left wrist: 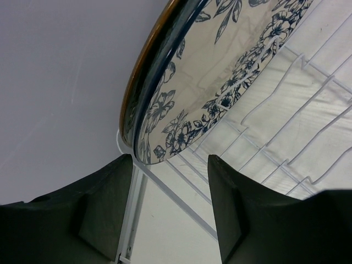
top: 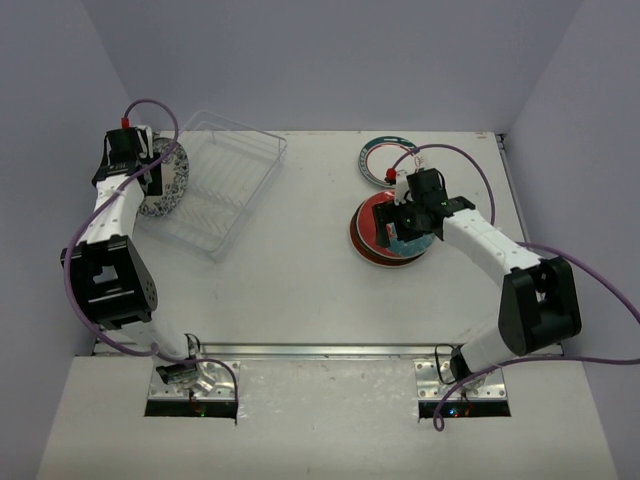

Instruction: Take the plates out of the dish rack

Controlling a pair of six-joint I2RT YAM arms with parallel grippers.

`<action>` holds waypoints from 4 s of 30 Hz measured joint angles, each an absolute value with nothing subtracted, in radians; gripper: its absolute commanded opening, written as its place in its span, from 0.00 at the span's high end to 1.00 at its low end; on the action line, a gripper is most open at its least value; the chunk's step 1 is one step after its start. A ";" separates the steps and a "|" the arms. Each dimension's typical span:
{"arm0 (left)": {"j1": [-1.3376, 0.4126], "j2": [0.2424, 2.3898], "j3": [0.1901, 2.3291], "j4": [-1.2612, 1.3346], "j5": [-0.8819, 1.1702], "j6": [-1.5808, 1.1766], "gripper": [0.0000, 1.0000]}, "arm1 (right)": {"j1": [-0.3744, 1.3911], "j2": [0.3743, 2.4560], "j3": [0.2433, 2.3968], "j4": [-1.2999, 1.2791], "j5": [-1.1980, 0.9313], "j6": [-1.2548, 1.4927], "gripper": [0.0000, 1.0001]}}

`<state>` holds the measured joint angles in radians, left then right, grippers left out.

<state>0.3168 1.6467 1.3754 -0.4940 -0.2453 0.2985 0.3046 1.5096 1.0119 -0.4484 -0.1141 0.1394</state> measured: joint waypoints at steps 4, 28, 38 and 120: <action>0.317 1.655 1.377 -0.497 -0.226 0.299 0.45 | 0.305 1.518 1.012 -0.448 -0.115 0.139 0.01; 0.324 1.693 1.412 -0.416 -0.159 0.411 0.47 | 0.305 1.529 1.012 -0.448 -0.118 0.140 0.01; 0.324 1.702 1.412 -0.350 -0.103 0.514 0.55 | 0.305 1.536 1.012 -0.448 -0.124 0.140 0.01; 0.282 1.512 1.676 -0.712 0.284 0.278 1.00 | 0.313 1.532 1.122 -0.506 -0.322 0.212 0.01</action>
<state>0.2825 1.5119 1.6755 -0.7121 0.2841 0.2783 0.3127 1.5323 1.1221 -0.5063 -0.3225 0.2119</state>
